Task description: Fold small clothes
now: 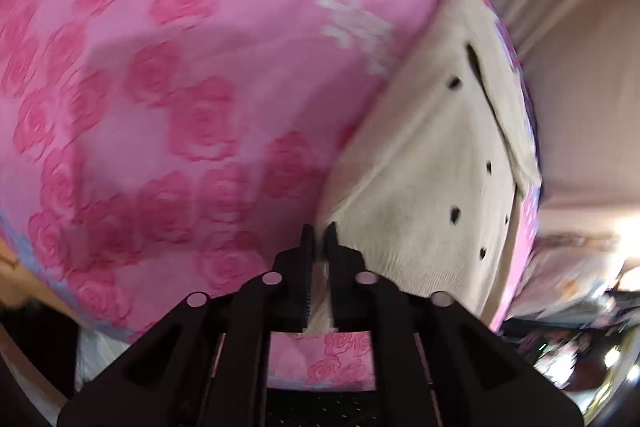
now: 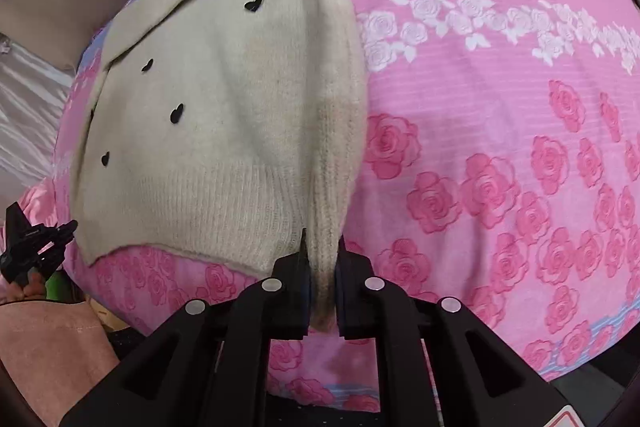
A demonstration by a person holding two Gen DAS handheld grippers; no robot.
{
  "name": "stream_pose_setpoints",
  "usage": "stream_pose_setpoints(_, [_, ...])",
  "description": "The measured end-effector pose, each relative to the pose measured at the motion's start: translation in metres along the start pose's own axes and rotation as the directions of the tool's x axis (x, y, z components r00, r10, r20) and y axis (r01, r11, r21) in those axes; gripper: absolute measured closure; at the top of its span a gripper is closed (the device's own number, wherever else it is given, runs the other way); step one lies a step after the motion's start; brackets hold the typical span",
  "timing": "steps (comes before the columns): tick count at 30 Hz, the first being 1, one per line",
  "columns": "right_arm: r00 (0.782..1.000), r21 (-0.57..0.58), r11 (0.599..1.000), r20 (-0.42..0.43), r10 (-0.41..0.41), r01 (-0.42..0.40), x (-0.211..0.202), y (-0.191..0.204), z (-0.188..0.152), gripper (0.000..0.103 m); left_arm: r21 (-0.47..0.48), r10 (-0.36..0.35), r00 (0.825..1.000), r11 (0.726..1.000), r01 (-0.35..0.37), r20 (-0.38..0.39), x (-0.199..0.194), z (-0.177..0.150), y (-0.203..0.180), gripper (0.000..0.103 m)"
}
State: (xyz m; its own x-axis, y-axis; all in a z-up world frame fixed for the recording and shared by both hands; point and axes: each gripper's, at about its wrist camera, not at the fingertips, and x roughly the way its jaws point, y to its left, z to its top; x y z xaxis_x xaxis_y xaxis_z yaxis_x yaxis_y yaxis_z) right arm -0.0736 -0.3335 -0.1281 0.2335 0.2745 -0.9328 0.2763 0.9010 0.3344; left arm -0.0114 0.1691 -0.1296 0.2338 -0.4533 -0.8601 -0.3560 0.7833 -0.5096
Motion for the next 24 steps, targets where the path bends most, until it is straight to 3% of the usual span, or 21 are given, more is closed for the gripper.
stream_pose_setpoints(1, [1.0, 0.002, 1.0, 0.001, -0.004, 0.004, 0.001, 0.002, 0.0, 0.086, 0.022, 0.016, 1.0, 1.0, -0.016, 0.005, 0.001, -0.001, -0.008, 0.087])
stream_pose_setpoints(2, [1.0, 0.001, 1.0, 0.001, -0.016, 0.016, 0.002, 0.004, 0.001, 0.084, 0.041, 0.027, 1.0, 0.999, -0.027, 0.002, 0.003, -0.003, -0.015, 0.068])
stream_pose_setpoints(4, [0.999, -0.008, 0.999, -0.005, -0.036, 0.036, 0.005, 0.006, 0.002, 0.072, 0.044, 0.041, 0.999, 0.998, -0.04, -0.023, 0.011, -0.002, -0.027, 0.044])
stream_pose_setpoints(6, [0.999, -0.007, 0.999, -0.006, -0.041, 0.041, 0.011, 0.008, 0.005, 0.069, 0.061, 0.063, 0.998, 0.996, -0.062, -0.019, 0.016, -0.005, -0.034, 0.043])
stream_pose_setpoints(7, [0.999, -0.002, 0.999, -0.009, -0.042, 0.042, 0.013, 0.009, 0.005, 0.074, 0.07, 0.069, 0.997, 0.995, -0.067, -0.018, 0.019, -0.007, -0.04, 0.043])
stream_pose_setpoints(8, [0.999, 0.006, 0.999, 0.001, -0.036, 0.036, 0.013, 0.01, 0.005, 0.095, 0.077, 0.075, 0.997, 0.994, -0.074, -0.021, 0.02, -0.008, -0.037, 0.052])
stream_pose_setpoints(9, [1.0, 0.018, 1.0, -0.005, 0.0, 0.0, 0.013, 0.01, 0.004, 0.094, 0.077, 0.054, 0.998, 0.996, -0.051, -0.038, 0.021, -0.008, -0.038, 0.069])
stream_pose_setpoints(10, [1.0, 0.033, 0.999, -0.001, 0.027, -0.027, 0.01, 0.009, 0.004, 0.095, 0.058, 0.014, 0.996, 0.998, -0.009, -0.085, 0.025, -0.004, -0.034, 0.095])
stream_pose_setpoints(13, [0.994, 0.006, 0.995, 0.04, 0.101, -0.101, -0.018, 0.008, -0.002, 0.096, -0.029, -0.057, 0.99, 0.998, 0.054, -0.128, 0.013, -0.009, -0.029, 0.097])
stream_pose_setpoints(18, [0.974, -0.078, 0.977, 0.094, 0.206, -0.199, -0.086, 0.006, -0.013, 0.096, -0.018, -0.14, 0.984, 0.99, 0.139, -0.111, -0.051, -0.018, -0.051, 0.097])
stream_pose_setpoints(21, [0.932, -0.092, 0.953, 0.198, 0.303, -0.29, -0.134, 0.004, -0.004, 0.097, 0.029, -0.201, 0.979, 0.979, 0.203, -0.043, -0.092, -0.008, -0.08, 0.097])
stream_pose_setpoints(24, [0.89, -0.134, 0.942, 0.308, 0.335, -0.308, -0.166, 0.016, 0.018, 0.097, 0.114, -0.248, 0.967, 0.964, 0.241, 0.051, -0.127, 0.014, -0.116, 0.098])
